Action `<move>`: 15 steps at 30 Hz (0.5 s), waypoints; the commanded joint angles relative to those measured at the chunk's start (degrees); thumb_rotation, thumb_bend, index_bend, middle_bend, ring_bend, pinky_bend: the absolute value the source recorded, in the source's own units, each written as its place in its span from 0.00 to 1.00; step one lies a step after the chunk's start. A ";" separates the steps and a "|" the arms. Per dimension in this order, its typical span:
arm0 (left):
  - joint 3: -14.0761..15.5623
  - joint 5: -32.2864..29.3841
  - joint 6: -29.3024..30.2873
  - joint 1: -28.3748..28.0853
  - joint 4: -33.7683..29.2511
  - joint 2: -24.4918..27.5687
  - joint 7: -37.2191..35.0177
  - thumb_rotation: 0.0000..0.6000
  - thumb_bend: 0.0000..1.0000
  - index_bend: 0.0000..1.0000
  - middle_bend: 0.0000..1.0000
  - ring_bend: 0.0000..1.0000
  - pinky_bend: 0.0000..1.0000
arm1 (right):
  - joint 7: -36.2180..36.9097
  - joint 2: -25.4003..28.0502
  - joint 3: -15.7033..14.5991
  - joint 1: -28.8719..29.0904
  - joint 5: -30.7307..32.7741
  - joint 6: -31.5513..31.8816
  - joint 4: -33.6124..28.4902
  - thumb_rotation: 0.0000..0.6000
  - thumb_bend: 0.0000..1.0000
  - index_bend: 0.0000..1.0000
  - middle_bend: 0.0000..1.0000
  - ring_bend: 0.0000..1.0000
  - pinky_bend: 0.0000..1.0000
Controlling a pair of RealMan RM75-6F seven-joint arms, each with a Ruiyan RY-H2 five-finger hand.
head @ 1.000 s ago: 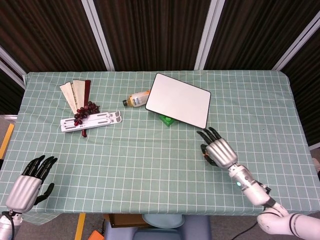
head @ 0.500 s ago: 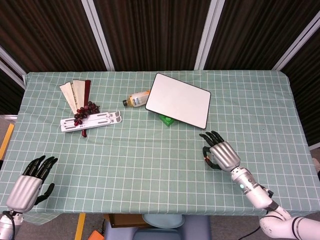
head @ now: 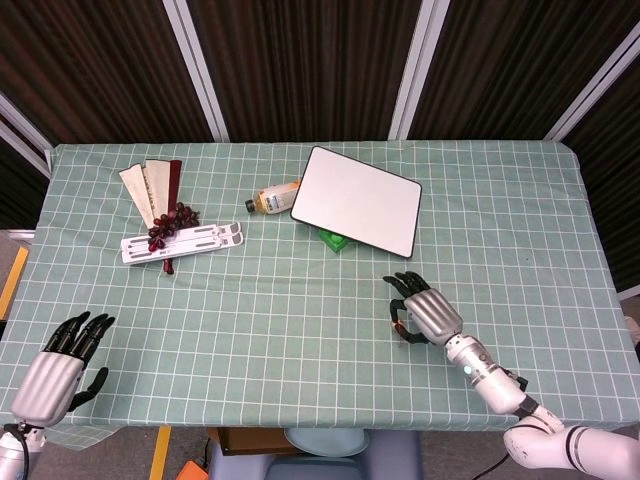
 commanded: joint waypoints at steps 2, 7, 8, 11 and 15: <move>0.05 -0.11 -0.41 -0.12 0.04 -0.16 0.30 1.00 0.43 0.04 0.08 0.04 0.13 | -0.31 -1.03 -0.23 0.41 0.33 -0.97 0.97 1.00 0.61 0.78 0.18 0.00 0.00; 0.00 -0.21 -0.42 -0.11 0.07 -0.17 0.35 1.00 0.43 0.04 0.08 0.04 0.13 | -0.23 -1.85 -0.21 0.62 0.91 -1.72 1.77 1.00 0.61 0.78 0.18 0.00 0.00; 0.02 -0.19 -0.46 -0.13 0.07 -0.18 0.38 1.00 0.43 0.04 0.08 0.04 0.13 | -0.19 -1.95 -0.20 0.63 0.97 -1.77 1.89 1.00 0.61 0.78 0.18 0.00 0.00; 0.09 -0.16 -0.65 -0.18 0.09 -0.23 0.41 1.00 0.43 0.04 0.08 0.04 0.13 | -0.36 -2.35 -0.23 0.73 1.24 -2.16 2.48 1.00 0.61 0.78 0.18 0.00 0.00; 0.07 -0.22 -0.57 -0.14 0.00 -0.15 0.36 1.00 0.43 0.04 0.08 0.04 0.13 | -0.60 -2.85 -0.20 0.80 1.56 -2.42 3.15 1.00 0.61 0.78 0.18 0.00 0.00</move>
